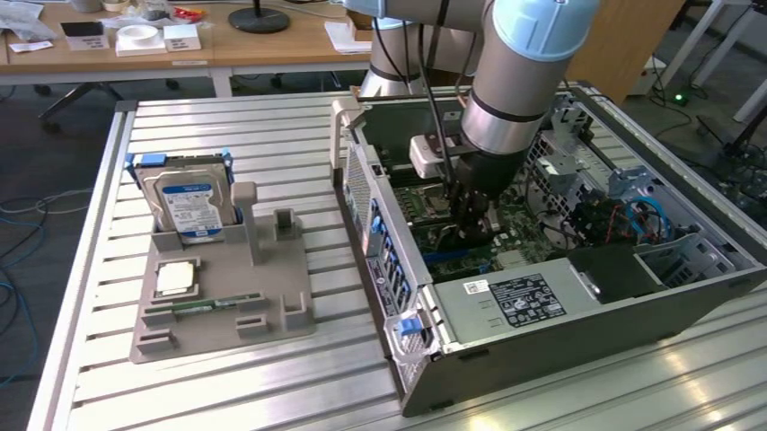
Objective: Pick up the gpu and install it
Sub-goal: 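Insert the gpu into the slot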
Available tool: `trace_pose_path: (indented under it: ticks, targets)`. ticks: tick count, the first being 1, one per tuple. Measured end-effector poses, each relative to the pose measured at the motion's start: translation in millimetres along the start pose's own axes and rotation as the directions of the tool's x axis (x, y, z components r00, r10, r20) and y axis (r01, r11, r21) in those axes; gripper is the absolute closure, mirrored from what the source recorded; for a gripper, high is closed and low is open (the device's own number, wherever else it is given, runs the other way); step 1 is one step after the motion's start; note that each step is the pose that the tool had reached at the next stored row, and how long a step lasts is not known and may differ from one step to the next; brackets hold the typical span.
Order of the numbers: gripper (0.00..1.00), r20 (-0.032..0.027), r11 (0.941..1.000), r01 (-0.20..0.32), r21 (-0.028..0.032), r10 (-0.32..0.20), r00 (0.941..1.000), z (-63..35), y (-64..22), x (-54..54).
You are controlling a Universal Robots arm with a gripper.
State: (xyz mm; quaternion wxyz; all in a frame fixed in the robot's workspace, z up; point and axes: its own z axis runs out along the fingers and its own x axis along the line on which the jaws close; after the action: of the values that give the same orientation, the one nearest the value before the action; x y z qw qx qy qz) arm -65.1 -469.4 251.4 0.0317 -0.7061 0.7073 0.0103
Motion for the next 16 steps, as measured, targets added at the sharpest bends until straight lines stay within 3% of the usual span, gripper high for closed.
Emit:
trace_pose_path:
  ticks: [16]
  targets:
    - [0.74,0.0000,1.0000,0.007,0.0028,-0.007,1.0000,1.1,1.8,-0.6]
